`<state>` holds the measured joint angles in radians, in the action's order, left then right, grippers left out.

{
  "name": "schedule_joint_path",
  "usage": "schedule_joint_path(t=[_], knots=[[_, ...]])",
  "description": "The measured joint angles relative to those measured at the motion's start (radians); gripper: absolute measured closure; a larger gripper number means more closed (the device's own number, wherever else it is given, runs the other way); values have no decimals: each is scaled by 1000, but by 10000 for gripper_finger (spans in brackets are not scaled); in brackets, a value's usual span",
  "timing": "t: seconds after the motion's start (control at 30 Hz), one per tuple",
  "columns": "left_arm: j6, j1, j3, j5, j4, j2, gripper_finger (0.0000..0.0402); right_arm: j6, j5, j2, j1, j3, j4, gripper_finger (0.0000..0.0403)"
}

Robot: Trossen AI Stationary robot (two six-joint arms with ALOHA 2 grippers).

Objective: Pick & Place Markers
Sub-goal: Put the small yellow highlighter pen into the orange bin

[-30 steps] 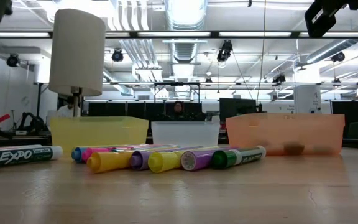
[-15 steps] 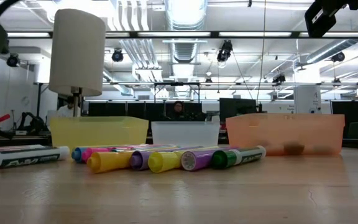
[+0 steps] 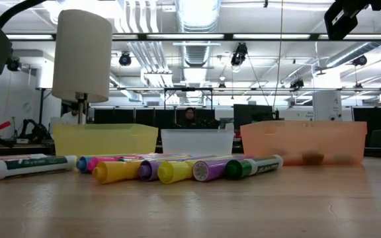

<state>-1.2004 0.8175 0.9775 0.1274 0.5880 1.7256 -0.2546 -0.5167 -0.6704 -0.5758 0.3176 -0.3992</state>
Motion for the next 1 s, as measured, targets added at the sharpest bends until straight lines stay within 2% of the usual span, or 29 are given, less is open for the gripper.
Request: schedule_joint_path(t=[0.13,0.33,0.47,0.63,0.8,1.0], knots=[[23,-4,0,-2,-6,0,378,-17,0,0,0,0,-1,360],[84,-30,17,3,-14,-25,375,-125,0,0,0,0,-1,360],[164,-75,72,32,-21,-68,375,-214,25,-7,0,0,1,358],[346,-166,155,31,-27,-79,376,-332,43,-61,0,0,51,324],[504,-295,212,-110,-71,-81,375,-498,49,-162,1,0,50,274],[593,-436,259,-248,-117,-81,375,-630,54,-302,0,0,3,229]])
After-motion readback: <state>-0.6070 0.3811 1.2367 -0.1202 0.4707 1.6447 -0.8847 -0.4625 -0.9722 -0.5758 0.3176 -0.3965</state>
